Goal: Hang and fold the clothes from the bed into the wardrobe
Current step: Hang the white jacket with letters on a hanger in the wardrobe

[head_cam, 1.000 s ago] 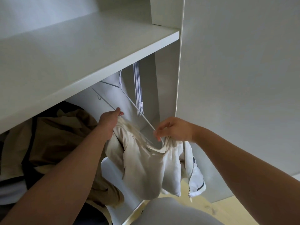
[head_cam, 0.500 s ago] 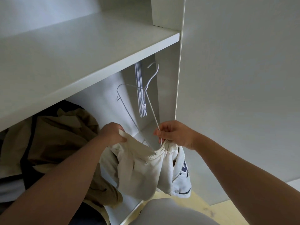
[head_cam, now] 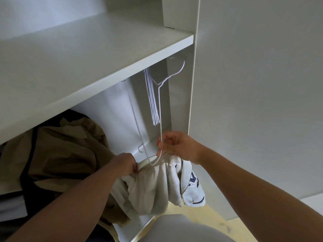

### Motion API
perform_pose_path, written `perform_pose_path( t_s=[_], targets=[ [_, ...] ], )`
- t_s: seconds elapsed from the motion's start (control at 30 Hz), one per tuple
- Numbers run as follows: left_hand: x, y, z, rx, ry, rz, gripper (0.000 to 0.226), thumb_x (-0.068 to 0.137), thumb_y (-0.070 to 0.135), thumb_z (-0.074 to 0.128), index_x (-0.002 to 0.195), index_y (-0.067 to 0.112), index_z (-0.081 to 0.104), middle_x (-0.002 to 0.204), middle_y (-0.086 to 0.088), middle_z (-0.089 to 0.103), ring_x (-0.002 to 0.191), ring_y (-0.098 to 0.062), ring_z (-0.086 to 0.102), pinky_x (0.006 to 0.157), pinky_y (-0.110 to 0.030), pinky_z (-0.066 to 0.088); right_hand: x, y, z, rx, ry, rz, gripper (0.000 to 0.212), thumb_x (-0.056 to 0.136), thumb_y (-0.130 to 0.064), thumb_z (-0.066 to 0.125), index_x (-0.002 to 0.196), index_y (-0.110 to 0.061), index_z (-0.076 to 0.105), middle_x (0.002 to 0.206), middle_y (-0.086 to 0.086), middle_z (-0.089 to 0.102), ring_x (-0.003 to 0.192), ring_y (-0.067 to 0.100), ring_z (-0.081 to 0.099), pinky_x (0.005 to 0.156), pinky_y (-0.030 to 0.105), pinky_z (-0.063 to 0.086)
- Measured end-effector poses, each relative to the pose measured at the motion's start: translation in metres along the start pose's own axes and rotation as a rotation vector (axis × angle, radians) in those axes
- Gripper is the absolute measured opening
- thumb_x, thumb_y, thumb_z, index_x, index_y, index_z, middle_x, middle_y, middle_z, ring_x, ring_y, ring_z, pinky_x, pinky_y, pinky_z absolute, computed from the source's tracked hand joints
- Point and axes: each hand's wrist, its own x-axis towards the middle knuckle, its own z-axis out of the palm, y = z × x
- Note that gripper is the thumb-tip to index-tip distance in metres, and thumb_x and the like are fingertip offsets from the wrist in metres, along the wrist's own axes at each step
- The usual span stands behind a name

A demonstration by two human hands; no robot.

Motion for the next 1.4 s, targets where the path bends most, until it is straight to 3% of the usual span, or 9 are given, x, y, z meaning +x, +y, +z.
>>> perform_pose_path(
  t_s=[0.27,0.37,0.47,0.63,0.87,0.97,1.07,1.2,1.4],
  targets=[
    [-0.007,-0.015,-0.062,-1.049,0.06,-0.131,0.05,0.087,-0.021,0.045,0.133,-0.008,0.059,0.136,-0.014,0.057,0.127,-0.031,0.055,0.093,-0.023,0.044,0.001,-0.006,-0.019,-0.665,-0.113,0.02,0.011,0.098,-0.022,0.066,0.1,-0.014,0.072,0.093,0.006,0.074,0.092,0.02,0.067,0.087,0.027,0.048],
    [-0.022,-0.033,-0.081,-1.452,0.102,-0.165,0.06,0.073,-0.01,0.038,0.117,0.009,0.075,0.119,-0.026,0.066,0.101,-0.038,0.062,0.085,-0.036,0.05,0.0,-0.003,-0.028,-0.843,-0.088,0.008,0.011,0.097,-0.022,0.066,0.098,-0.014,0.073,0.09,0.001,0.069,0.084,0.012,0.059,0.068,0.013,0.039],
    [-0.027,-0.041,-0.092,-1.628,0.232,-0.173,0.019,0.081,0.012,0.062,0.082,0.016,0.081,0.1,-0.014,0.071,0.09,-0.028,0.065,0.082,-0.036,0.052,0.0,0.006,-0.038,-0.994,-0.099,0.046,0.01,0.096,-0.027,0.067,0.092,-0.02,0.072,0.088,-0.008,0.064,0.083,0.009,0.055,0.073,0.02,0.038],
    [-0.01,-0.027,-0.095,-1.155,0.493,-0.217,0.038,0.096,0.043,0.06,0.066,0.021,0.066,0.087,-0.008,0.066,0.088,-0.028,0.061,0.075,-0.033,0.047,0.002,0.021,-0.043,-1.089,-0.18,0.169,0.016,0.088,-0.035,0.074,0.102,-0.026,0.076,0.101,-0.009,0.071,0.087,0.005,0.057,0.086,0.023,0.044],
    [-0.016,0.006,-0.094,-0.811,0.45,0.093,0.035,0.098,0.032,0.061,0.065,0.022,0.069,0.079,0.007,0.071,0.086,-0.016,0.065,0.075,-0.024,0.042,0.006,0.025,-0.036,-0.372,0.074,0.147,0.02,0.089,-0.043,0.074,0.092,-0.024,0.077,0.092,-0.014,0.075,0.09,0.001,0.068,0.085,0.022,0.048],
    [-0.017,0.013,-0.099,-0.774,0.429,0.133,0.031,0.098,0.032,0.063,0.069,0.024,0.072,0.079,0.015,0.071,0.084,-0.007,0.064,0.075,-0.022,0.042,0.007,0.013,-0.032,-0.07,0.231,0.105,0.056,0.091,-0.07,0.053,0.088,-0.019,0.076,0.08,-0.006,0.073,0.072,-0.002,0.061,0.068,0.013,0.041],
    [-0.019,0.009,-0.107,-0.779,0.333,0.15,0.009,0.083,0.028,0.081,0.087,0.026,0.073,0.092,0.006,0.072,0.092,-0.011,0.066,0.077,-0.025,0.048,0.012,0.005,-0.032,-0.06,0.306,0.171,0.073,0.093,-0.078,0.035,0.064,-0.018,0.065,0.061,-0.002,0.059,0.053,0.005,0.048,0.054,0.015,0.036],
    [-0.018,-0.005,-0.112,-0.5,0.103,0.08,0.062,0.064,0.004,0.078,0.115,0.034,0.059,0.115,0.004,0.059,0.102,-0.014,0.058,0.079,-0.029,0.051,0.019,0.007,-0.037,-0.099,0.385,0.22,0.057,0.096,-0.057,0.054,0.047,-0.028,0.062,0.053,-0.011,0.055,0.05,0.007,0.05,0.062,0.021,0.043],
    [-0.008,-0.032,-0.095,-0.271,0.378,-0.087,0.03,0.088,0.006,0.066,0.119,0.007,0.067,0.121,-0.014,0.066,0.111,-0.033,0.061,0.087,-0.033,0.047,0.01,0.015,-0.055,-0.317,0.528,0.243,0.041,0.087,-0.042,0.063,0.053,-0.018,0.063,0.047,0.0,0.056,0.042,0.009,0.051,0.048,0.023,0.042]
  ],
)
